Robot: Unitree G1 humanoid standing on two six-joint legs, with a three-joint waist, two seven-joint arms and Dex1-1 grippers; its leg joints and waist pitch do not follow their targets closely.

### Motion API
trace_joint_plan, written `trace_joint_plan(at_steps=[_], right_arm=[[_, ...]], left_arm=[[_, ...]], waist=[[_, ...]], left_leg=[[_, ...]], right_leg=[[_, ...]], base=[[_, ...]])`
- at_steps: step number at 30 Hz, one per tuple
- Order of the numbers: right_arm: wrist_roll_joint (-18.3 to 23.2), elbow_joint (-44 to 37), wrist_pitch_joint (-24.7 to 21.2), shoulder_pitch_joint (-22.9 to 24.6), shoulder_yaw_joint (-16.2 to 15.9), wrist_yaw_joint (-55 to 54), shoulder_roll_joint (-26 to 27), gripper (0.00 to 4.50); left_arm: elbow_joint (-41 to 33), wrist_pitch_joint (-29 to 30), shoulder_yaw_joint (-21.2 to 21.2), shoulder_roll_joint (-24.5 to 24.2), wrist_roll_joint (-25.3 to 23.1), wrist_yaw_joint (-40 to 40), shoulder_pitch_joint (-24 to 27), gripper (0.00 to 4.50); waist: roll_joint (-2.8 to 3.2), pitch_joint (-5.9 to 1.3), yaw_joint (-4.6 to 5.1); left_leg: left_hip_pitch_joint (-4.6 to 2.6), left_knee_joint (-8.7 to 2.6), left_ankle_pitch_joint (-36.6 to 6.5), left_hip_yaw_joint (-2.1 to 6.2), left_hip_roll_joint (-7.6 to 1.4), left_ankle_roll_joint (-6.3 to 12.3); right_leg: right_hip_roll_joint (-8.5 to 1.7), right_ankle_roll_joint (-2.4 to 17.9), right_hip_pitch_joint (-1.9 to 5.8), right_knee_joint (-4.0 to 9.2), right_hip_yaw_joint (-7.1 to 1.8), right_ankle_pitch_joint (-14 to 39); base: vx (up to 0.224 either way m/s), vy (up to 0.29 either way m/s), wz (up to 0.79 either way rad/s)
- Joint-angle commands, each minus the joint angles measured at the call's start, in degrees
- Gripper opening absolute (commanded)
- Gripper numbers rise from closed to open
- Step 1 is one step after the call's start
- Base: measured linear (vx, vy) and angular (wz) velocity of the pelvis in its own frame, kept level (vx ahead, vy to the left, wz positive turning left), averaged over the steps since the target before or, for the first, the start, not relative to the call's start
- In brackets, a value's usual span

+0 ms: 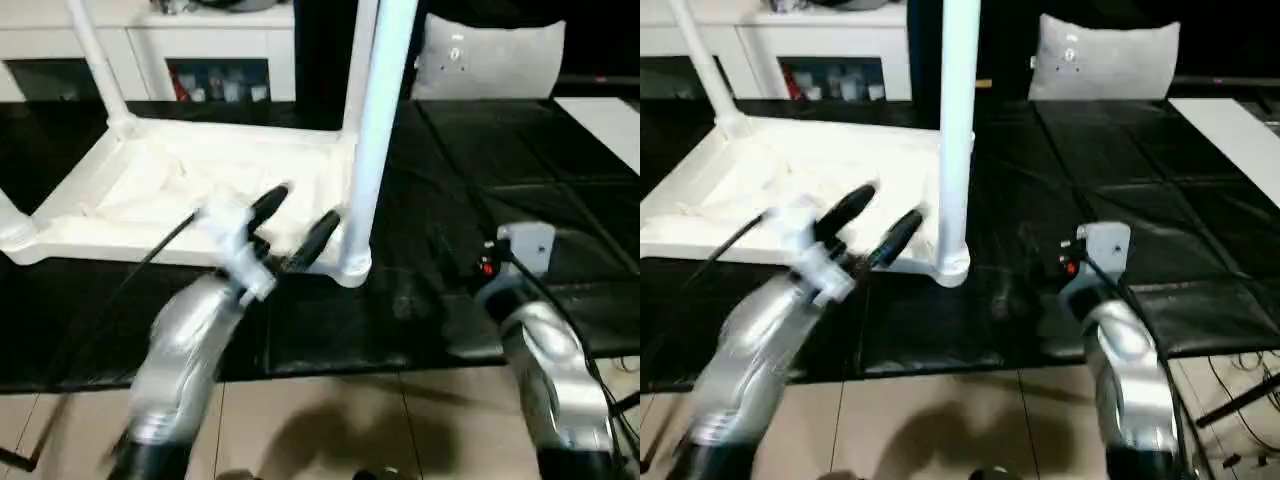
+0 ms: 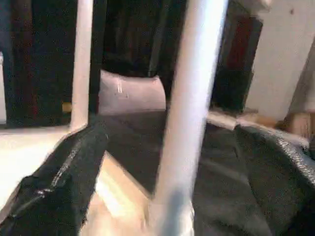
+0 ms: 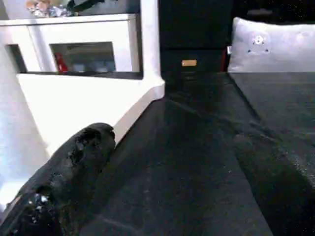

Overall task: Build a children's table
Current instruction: Rotate table base

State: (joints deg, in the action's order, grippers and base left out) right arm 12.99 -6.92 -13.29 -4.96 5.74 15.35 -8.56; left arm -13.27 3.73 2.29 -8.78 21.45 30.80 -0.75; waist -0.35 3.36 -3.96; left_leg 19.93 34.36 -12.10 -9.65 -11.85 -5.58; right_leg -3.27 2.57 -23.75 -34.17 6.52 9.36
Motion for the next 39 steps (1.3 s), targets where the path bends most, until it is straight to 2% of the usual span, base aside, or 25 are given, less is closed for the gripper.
trace_joint_plan(at_steps=[1, 9, 15, 18, 19, 20, 21, 22, 23, 24, 25, 26, 27, 28, 29, 30, 31, 32, 33, 34, 35, 36, 37, 38, 39], right_arm=[[0.7, -2.4, -2.8, 0.6, -0.3, -1.2, 0.0, 4.50], [-0.2, -10.1, -19.3, 0.8, -3.3, -3.8, -1.7, 4.50], [-2.7, -10.6, -15.7, 1.2, -5.2, -3.2, -2.6, 4.50], [-3.0, -11.2, -14.0, 1.7, -5.7, -3.0, -2.6, 4.50], [-3.1, -11.6, -14.2, 2.0, -6.0, -3.2, -2.7, 4.50], [-3.2, -12.0, -14.9, 2.0, -6.1, -3.4, -2.8, 4.50], [-2.9, -12.2, -15.4, 2.1, -5.9, -3.8, -2.5, 4.50], [-2.0, -12.0, -16.3, 2.1, -5.2, -4.1, -1.8, 4.50], [-1.8, -11.7, -16.2, 2.2, -5.0, -4.1, -1.7, 4.50], [-1.8, -11.7, -16.2, 2.2, -5.0, -4.1, -1.7, 4.50], [-1.5, -11.5, -15.9, 2.3, -5.0, -3.5, -1.6, 4.50], [-1.4, -11.5, -15.8, 2.4, -5.1, -3.1, -1.6, 4.50], [-1.0, -11.5, -15.5, 2.6, -5.3, -2.5, -1.5, 4.50], [-0.7, -11.6, -15.2, 2.8, -5.5, -2.2, -1.3, 4.50], [-0.5, -11.6, -15.1, 2.9, -5.6, -2.0, -1.2, 4.50], [-0.4, -11.7, -15.0, 3.1, -6.0, -1.7, -1.3, 4.50], [-0.3, -11.8, -15.1, 3.2, -6.3, -1.4, -1.3, 4.50], [-0.2, -11.7, -15.0, 3.3, -6.5, -1.1, -1.3, 4.50], [-0.1, -11.7, -15.0, 3.4, -6.6, -0.7, -1.3, 4.50], [0.1, -11.6, -14.7, 3.3, -7.0, -0.4, -1.4, 4.50], [0.1, -11.5, -14.6, 3.3, -7.1, -0.3, -1.4, 4.50], [0.1, -11.5, -14.6, 3.3, -7.1, -0.3, -1.3, 4.50], [0.3, -11.3, -14.4, 3.2, -7.1, -0.1, -1.3, 4.50], [0.3, -11.3, -14.3, 3.2, -7.0, 0.1, -1.2, 4.50], [0.6, -11.1, -13.9, 3.2, -7.0, 0.5, -1.0, 4.50]], left_arm=[[-2.8, 1.3, -1.7, -0.3, 0.5, -1.1, 2.0, 4.48], [-6.1, 3.2, -7.3, 2.0, -3.6, -12.7, 9.0, 4.48], [-7.5, 5.1, -8.1, 2.2, -6.3, -17.1, 9.7, 4.48], [-7.6, 5.6, -8.0, 1.9, -8.1, -18.6, 9.2, 4.48], [-7.7, 6.1, -8.1, 2.1, -7.9, -19.0, 9.0, 4.48], [-7.8, 6.4, -8.1, 2.2, -7.8, -19.3, 9.0, 4.48], [-7.8, 7.7, -8.3, 2.5, -6.8, -19.5, 9.0, 4.48], [-7.4, 8.4, -7.9, 1.7, -9.6, -20.9, 8.5, 4.48], [-7.3, 8.4, -7.8, 1.6, -10.1, -21.2, 8.4, 4.48], [-7.3, 8.4, -7.8, 1.6, -10.1, -21.2, 8.4, 4.48], [-7.3, 8.5, -7.6, 1.1, -11.0, -21.4, 8.2, 4.48], [-7.3, 8.3, -7.6, 1.0, -11.1, -21.3, 8.1, 4.48], [-7.6, 8.8, -7.5, 0.7, -10.8, -20.9, 7.9, 4.48], [-7.8, 8.8, -7.3, 0.4, -10.6, -20.5, 7.9, 4.48], [-8.0, 8.7, -7.2, 0.2, -10.6, -20.1, 7.9, 4.48], [-8.3, 8.7, -7.1, -0.1, -10.4, -19.9, 8.0, 4.48], [-8.6, 9.1, -7.1, -0.1, -10.2, -19.9, 8.1, 4.48], [-8.8, 9.3, -7.2, -0.1, -10.0, -20.0, 8.1, 4.48], [-9.1, 9.6, -7.2, 0.0, -9.8, -20.1, 8.2, 4.48], [-9.3, 9.9, -7.5, 0.0, -9.9, -20.1, 8.2, 4.48], [-9.5, 10.0, -7.6, 0.0, -9.9, -20.1, 8.3, 4.48], [-9.5, 10.0, -7.6, 0.0, -9.8, -20.1, 8.3, 4.48], [-9.7, 10.2, -7.7, -0.2, -9.6, -20.2, 8.5, 4.48], [-9.8, 10.2, -7.8, -0.3, -9.5, -20.3, 8.6, 4.48], [-10.0, 10.4, -8.0, -0.4, -9.3, -20.4, 8.8, 4.48]], waist=[[-0.23, -2.88, 0.38], [-0.53, -2.12, 1.59], [-0.52, -2.32, 1.82], [0.30, -2.52, 2.44], [1.63, -2.95, 3.13], [2.02, -3.00, 3.32], [1.40, -3.29, 3.65], [0.76, -3.09, 3.48], [-1.27, -3.54, 2.87], [-1.27, -3.54, 2.87], [-2.64, -3.28, 0.43], [-3.11, -2.32, 0.19], [-3.14, -1.92, 0.01], [-2.11, -1.76, -0.20], [-1.68, -0.97, 0.71], [0.22, -2.21, 0.49], [1.63, -2.43, 0.50], [1.95, -2.48, 0.62], [1.35, -1.77, 0.90], [0.33, -0.35, -0.28], [-1.65, 0.34, -0.20], [-1.43, 1.18, -0.47], [-1.51, 1.24, 0.49], [-1.03, 0.08, -0.08], [-0.28, 0.29, 0.18]], left_leg=[[0.19, -4.07, -12.7, 0.09, -0.85, 3.12], [0.23, -4.40, -15.7, 0.55, -0.46, 2.55], [0.43, -4.45, -14.8, 0.86, -0.68, 2.58], [-0.39, -5.12, -15.1, 1.94, -2.41, 1.74], [-1.86, -8.30, -11.1, 6.04, -9.84, 5.71], [-3.10, -9.18, -5.9, 7.87, -13.93, 9.45], [-3.80, -8.85, -2.7, 8.18, -14.34, 11.66], [-3.23, -7.01, 1.4, 6.47, -12.08, 17.88], [0.35, -1.01, -2.6, 0.61, -1.48, 20.91], [0.35, -1.01, -2.6, 0.61, -1.48, 20.91], [2.95, 8.36, -8.2, -0.06, 5.50, 11.59], [3.89, 6.10, -4.8, 1.17, 5.35, 7.86], [3.44, 4.46, -3.7, 1.52, 5.25, 7.76], [2.50, 1.75, -3.9, 2.45, 4.31, 9.40], [3.27, -0.84, -5.0, 4.16, 2.38, 11.55], [2.87, -1.48, -4.9, 5.23, 0.97, 11.45], [-0.20, -3.52, -11.1, 7.63, -5.77, 13.48], [-0.73, -5.83, -14.7, 9.51, -11.37, 14.58], [-0.59, -6.45, -17.3, 9.47, -11.53, 14.50], [0.11, -4.90, -25.2, 6.20, -6.13, 8.33], [-1.24, -0.51, -22.1, 2.97, 0.21, 5.37], [-3.99, 6.32, -11.1, 0.44, 5.46, 5.62], [-2.73, 5.63, -11.9, 0.63, 5.61, 7.13], [-3.21, 1.94, -15.5, 0.80, 3.86, 8.01], [-5.60, 0.59, -19.1, 1.81, 1.74, 8.43]], right_leg=[[-3.67, -2.6, 2.54, 6.44, -2.79, 29.8], [-3.31, -5.9, 2.73, 7.98, -1.86, 33.0], [-3.76, -5.4, 2.81, 7.68, -2.20, 30.4], [-1.73, -4.2, 2.81, 7.50, -1.03, 23.3], [-1.38, 0.6, 2.82, 2.76, -0.44, 10.6], [-2.04, 3.2, 0.68, -1.79, -1.08, 8.3], [-2.35, 4.3, -0.35, -3.27, -1.74, 7.8], [-3.61, 9.5, -0.91, -3.63, -3.27, 3.4], [-4.16, 19.2, 1.52, 1.95, -5.16, -2.4], [-4.16, 19.2, 1.52, 1.95, -5.16, -2.4], [-7.04, 12.1, 4.61, 6.65, -6.36, 16.2], [-6.68, -0.6, 5.17, 6.17, -7.06, 22.1], [-6.33, -7.0, 5.01, 6.65, -6.86, 24.6], [-6.31, -14.6, 5.12, 7.79, -6.62, 28.0], [-4.47, -17.0, 5.20, 8.24, -4.11, 28.8], [-4.05, -17.2, 6.19, 7.85, -2.90, 26.4], [-4.45, -12.5, 4.90, 6.93, -2.69, 24.0], [-6.77, -5.5, 4.90, -0.25, -4.87, 12.0], [-7.89, -3.2, 4.12, -1.90, -6.44, 8.3], [-8.80, -1.3, 3.68, 2.24, -8.72, 20.7], [-8.39, -7.0, 2.46, 7.21, -7.73, 42.6], [-6.69, -14.4, -0.54, 12.87, -7.60, 69.2], [-6.17, -16.5, 2.50, 12.72, -4.96, 69.3], [-4.60, -18.0, 4.74, 11.66, -3.31, 57.9], [-2.96, -17.8, 3.67, 12.22, -0.34, 53.4]], base=[[0.000, 0.000, 0.00], [0.000, 0.000, 0.00], [0.000, 0.000, 0.00], [0.000, 0.000, 0.00], [0.045, -0.060, 0.06], [0.045, -0.060, 0.06], [0.049, -0.114, 0.09], [0.057, -0.178, 0.05], [0.057, -0.178, 0.05], [0.023, -0.187, -0.03], [-0.022, -0.156, -0.04], [-0.022, -0.156, -0.04], [-0.042, -0.137, -0.01], [-0.046, -0.097, -0.02], [-0.046, -0.097, -0.02], [-0.055, -0.087, -0.08], [-0.033, -0.083, 0.00], [-0.033, -0.083, 0.00], [-0.040, -0.078, 0.05], [-0.046, -0.077, 0.09], [-0.046, -0.077, 0.09], [-0.078, -0.064, 0.05], [0.000, 0.000, 0.00], [0.000, 0.000, 0.00], [0.000, 0.000, 0.00]])
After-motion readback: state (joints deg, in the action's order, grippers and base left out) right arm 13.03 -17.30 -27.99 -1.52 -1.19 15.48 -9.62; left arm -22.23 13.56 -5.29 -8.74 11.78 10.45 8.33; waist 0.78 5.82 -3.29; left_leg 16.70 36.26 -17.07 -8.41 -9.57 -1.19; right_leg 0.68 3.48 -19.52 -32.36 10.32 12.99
